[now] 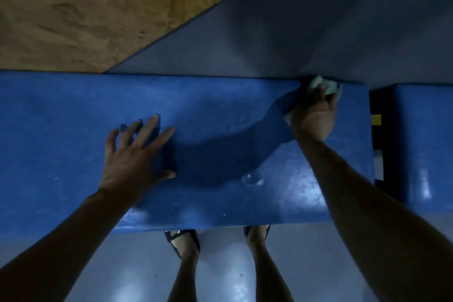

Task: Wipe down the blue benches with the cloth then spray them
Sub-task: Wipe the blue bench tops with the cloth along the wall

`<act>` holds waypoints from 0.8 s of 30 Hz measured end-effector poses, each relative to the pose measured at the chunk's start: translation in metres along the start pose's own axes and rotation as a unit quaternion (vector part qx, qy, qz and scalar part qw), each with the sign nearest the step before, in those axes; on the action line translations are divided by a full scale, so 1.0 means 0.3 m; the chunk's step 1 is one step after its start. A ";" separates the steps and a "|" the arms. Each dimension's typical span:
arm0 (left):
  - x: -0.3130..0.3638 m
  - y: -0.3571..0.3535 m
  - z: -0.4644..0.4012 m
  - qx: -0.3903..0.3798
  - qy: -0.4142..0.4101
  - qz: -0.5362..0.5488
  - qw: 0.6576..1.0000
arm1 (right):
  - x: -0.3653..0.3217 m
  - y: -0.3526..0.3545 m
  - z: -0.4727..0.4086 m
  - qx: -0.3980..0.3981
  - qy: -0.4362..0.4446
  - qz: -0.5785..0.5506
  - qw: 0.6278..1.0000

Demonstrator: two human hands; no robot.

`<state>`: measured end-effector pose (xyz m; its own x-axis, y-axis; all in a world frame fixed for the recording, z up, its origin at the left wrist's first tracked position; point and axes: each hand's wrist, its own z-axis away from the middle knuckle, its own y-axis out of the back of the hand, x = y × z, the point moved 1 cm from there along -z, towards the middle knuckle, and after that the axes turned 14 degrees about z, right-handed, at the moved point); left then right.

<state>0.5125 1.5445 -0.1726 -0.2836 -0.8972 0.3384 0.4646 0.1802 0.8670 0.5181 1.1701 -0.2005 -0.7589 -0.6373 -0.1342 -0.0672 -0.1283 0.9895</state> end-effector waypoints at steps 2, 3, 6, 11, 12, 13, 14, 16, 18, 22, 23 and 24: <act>-0.006 -0.003 0.004 0.006 -0.007 0.009 1.000 | -0.145 -0.044 0.103 -0.034 0.026 -0.017 0.999; -0.002 -0.006 0.003 0.010 -0.006 0.014 1.000 | -0.222 -0.072 0.168 -0.062 0.045 -0.031 0.997; 0.004 -0.008 -0.006 0.024 -0.007 0.025 0.999 | -0.443 -0.119 0.346 -0.062 0.138 -0.051 0.987; -0.011 -0.018 -0.010 0.035 -0.018 0.025 0.999 | -0.554 -0.098 0.397 -0.052 0.443 0.025 0.895; -0.008 -0.018 -0.010 0.037 -0.017 0.026 0.999 | -0.509 -0.082 0.352 -0.044 0.469 0.019 0.882; -0.006 -0.017 -0.010 0.038 -0.015 0.028 0.999 | -0.449 -0.070 0.300 -0.041 0.483 0.016 0.875; -0.005 -0.015 -0.008 0.036 -0.015 0.029 0.999 | -0.374 -0.058 0.236 -0.035 0.484 0.020 0.874; -0.007 -0.016 -0.005 0.031 -0.017 0.037 0.999 | -0.211 -0.032 0.122 -0.013 0.435 0.051 0.899; -0.006 -0.016 -0.007 0.020 -0.012 0.046 0.999 | -0.076 -0.014 0.071 0.004 0.318 0.061 0.946; -0.011 -0.016 -0.013 0.021 -0.016 0.048 0.998 | -0.113 -0.053 0.166 0.003 0.041 -0.009 0.999; -0.014 -0.018 -0.012 0.026 -0.024 0.053 0.998 | -0.190 -0.069 0.215 -0.005 -0.009 -0.029 1.000; -0.017 -0.018 -0.010 0.030 -0.032 0.056 0.997 | -0.279 -0.089 0.270 -0.003 -0.012 -0.041 0.999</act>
<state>0.5141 1.5469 -0.1803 -0.2860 -0.8432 0.4552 0.4458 0.3034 0.8421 0.5311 1.2883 -0.2114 -0.7665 -0.6059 -0.2131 -0.1257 -0.1839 0.9749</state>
